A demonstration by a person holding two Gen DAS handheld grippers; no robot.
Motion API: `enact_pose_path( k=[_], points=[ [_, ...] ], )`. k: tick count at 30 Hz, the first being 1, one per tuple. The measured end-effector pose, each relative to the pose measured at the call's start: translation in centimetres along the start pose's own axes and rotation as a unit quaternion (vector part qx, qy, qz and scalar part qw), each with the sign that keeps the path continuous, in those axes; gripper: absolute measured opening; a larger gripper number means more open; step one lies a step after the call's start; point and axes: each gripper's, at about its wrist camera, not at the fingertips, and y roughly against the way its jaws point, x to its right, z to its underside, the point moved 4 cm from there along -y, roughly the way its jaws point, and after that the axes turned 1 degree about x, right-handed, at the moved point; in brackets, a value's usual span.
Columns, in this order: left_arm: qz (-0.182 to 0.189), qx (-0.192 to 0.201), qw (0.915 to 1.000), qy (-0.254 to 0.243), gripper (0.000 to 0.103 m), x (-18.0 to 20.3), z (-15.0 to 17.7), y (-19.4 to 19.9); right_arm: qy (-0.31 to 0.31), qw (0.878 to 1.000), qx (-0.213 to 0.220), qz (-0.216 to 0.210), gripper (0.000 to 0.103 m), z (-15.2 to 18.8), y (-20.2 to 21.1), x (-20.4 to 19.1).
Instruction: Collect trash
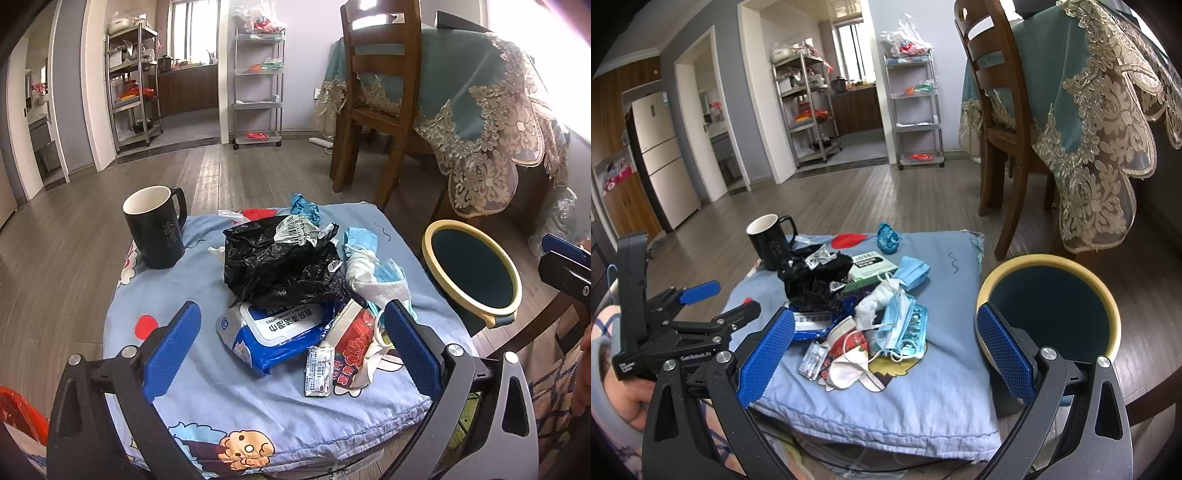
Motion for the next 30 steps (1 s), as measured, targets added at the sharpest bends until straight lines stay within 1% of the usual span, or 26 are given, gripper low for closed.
enact_pose_path(
  k=[30],
  points=[
    [0.0,0.002,1.0,0.008,0.097,-0.15,-0.42,0.2,0.002,1.0,-0.001,0.001,0.098,-0.02,-0.09,-0.07]
  ],
)
